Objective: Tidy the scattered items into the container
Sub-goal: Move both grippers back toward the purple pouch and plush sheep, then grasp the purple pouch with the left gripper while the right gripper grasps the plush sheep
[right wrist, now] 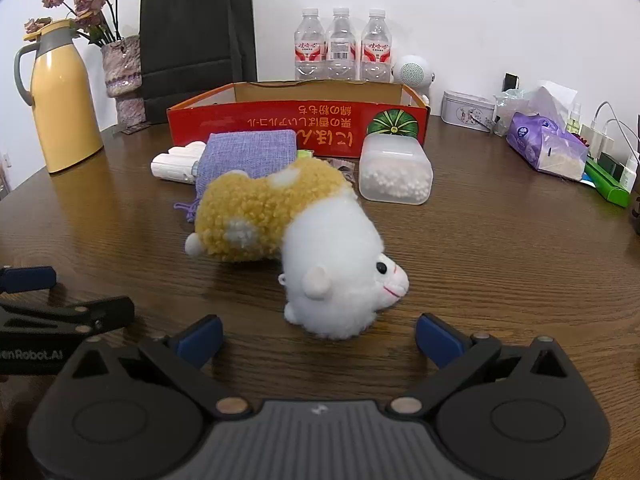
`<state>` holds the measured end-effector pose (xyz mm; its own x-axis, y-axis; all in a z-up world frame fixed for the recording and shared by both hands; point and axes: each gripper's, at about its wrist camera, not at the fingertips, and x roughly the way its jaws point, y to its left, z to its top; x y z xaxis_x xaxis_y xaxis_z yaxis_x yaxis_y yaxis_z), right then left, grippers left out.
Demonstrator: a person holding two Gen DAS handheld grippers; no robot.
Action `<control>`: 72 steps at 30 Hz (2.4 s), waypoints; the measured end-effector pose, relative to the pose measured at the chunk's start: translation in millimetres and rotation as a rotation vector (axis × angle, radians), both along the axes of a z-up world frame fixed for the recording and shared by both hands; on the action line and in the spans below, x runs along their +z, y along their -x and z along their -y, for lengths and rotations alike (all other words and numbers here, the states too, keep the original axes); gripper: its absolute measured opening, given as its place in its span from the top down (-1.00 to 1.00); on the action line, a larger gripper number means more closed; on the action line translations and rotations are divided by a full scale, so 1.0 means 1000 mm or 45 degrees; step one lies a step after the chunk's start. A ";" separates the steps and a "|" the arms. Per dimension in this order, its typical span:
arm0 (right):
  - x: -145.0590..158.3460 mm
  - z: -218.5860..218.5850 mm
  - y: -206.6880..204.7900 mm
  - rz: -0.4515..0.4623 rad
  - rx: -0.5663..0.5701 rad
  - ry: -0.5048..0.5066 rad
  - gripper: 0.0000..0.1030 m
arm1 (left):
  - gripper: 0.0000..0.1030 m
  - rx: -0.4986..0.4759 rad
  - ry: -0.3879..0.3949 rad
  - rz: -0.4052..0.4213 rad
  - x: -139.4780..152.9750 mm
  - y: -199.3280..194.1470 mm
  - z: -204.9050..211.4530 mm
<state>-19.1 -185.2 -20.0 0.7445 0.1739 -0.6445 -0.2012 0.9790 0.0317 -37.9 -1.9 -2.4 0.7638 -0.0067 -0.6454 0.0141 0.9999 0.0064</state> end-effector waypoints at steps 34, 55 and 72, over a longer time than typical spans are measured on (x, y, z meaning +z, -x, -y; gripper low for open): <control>0.033 0.087 -0.037 0.194 0.049 -0.185 0.11 | 0.83 -0.061 0.294 -0.101 0.014 -0.129 0.025; 0.033 0.016 0.051 0.284 0.006 -0.148 0.12 | 0.87 -0.075 0.057 0.260 0.039 0.066 0.022; 0.104 0.037 0.055 0.471 0.008 -0.131 0.96 | 0.87 -0.148 0.187 0.535 0.117 0.050 -0.001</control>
<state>-74.4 -222.2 84.0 0.9221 0.2290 -0.3118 -0.2236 0.9732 0.0535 -87.7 -1.0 114.7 0.9480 -0.1759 -0.2654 0.1526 0.9826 -0.1059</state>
